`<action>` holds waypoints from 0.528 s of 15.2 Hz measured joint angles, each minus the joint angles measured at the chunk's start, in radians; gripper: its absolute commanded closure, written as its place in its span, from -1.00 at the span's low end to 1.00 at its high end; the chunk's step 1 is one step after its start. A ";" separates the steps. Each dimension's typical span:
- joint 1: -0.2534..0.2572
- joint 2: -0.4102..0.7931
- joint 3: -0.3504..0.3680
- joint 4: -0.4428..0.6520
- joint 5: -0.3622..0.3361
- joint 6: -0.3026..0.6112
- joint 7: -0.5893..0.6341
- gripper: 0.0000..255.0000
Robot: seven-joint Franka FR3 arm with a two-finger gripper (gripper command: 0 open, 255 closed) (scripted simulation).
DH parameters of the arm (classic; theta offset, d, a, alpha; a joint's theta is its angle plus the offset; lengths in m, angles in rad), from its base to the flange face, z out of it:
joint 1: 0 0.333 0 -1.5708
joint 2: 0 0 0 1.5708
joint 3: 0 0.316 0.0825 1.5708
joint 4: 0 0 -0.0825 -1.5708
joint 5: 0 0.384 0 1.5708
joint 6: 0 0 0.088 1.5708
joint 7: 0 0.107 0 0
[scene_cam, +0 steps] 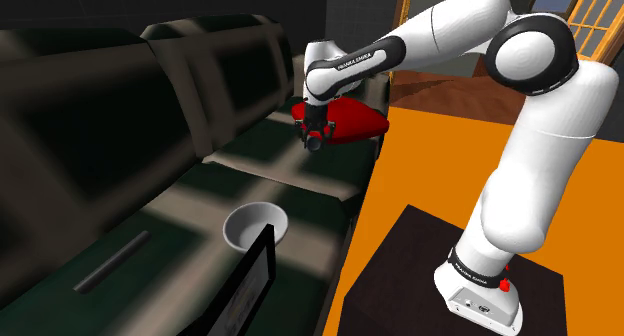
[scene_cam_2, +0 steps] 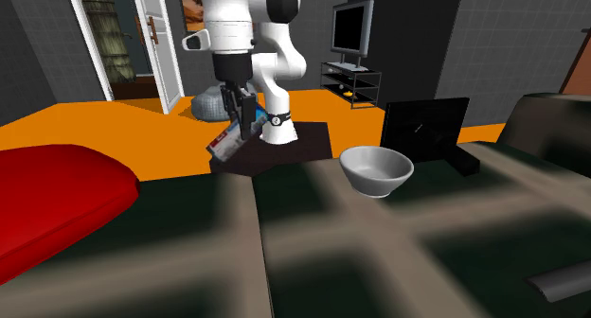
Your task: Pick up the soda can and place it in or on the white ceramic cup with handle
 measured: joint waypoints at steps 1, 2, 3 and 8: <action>0.007 -0.003 0.007 0.000 -0.001 -0.002 0.014 1.00; 0.019 -0.012 0.017 -0.014 -0.002 0.003 0.036 1.00; 0.030 -0.014 0.027 -0.010 -0.004 -0.003 0.058 1.00; 0.090 -0.039 0.081 -0.032 -0.009 -0.005 0.174 1.00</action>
